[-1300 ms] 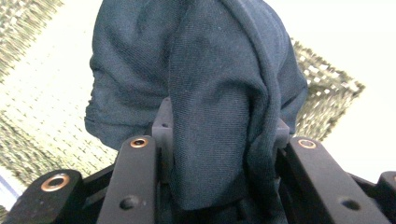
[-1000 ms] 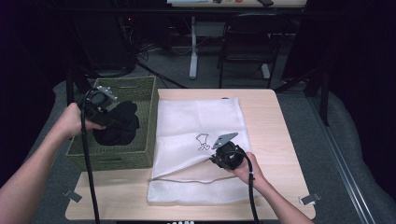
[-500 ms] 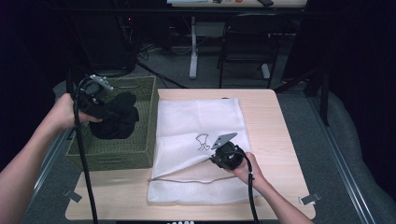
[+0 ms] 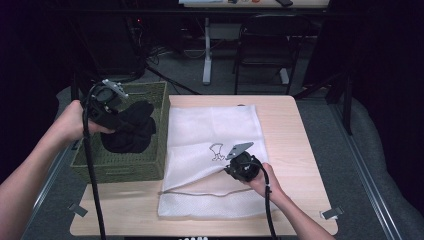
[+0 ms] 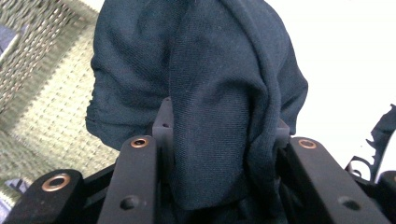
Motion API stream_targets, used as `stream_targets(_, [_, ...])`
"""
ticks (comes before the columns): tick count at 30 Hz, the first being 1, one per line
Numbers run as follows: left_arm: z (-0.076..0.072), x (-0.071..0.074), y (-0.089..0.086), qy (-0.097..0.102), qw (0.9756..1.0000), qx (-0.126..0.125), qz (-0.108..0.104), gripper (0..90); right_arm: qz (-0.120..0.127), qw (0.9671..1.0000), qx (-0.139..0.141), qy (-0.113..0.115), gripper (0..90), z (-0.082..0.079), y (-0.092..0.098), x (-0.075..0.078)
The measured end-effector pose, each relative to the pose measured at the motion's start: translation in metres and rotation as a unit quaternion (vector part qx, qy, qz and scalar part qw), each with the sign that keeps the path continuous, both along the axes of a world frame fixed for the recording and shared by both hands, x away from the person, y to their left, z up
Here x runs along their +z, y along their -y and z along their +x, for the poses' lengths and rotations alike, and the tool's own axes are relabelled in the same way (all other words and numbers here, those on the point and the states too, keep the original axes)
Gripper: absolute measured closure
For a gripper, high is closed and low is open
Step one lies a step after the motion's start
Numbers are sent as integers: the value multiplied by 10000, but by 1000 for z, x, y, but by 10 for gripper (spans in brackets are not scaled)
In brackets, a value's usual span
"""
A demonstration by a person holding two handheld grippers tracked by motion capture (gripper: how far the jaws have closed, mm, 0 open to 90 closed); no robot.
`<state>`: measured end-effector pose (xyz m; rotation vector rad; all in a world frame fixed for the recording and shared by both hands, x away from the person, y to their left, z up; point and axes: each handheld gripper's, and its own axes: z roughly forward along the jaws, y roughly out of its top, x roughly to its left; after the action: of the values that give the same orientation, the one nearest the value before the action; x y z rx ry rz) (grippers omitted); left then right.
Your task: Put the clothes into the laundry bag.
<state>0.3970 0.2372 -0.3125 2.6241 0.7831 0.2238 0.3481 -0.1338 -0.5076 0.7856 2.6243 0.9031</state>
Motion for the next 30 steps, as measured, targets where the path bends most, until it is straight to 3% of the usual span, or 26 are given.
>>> stream_targets(9, [-19,1,30,41,9989,-452,-90,616,45,10000,-43,16,871,0,1,1])
stream_targets(16, [-31,1,43,50,9975,-694,-106,616,60,10000,-8,63,870,0,2,1])
stream_targets(30, [-56,-19,67,-59,9941,-1083,-80,615,91,9999,-84,110,871,0,0,2])
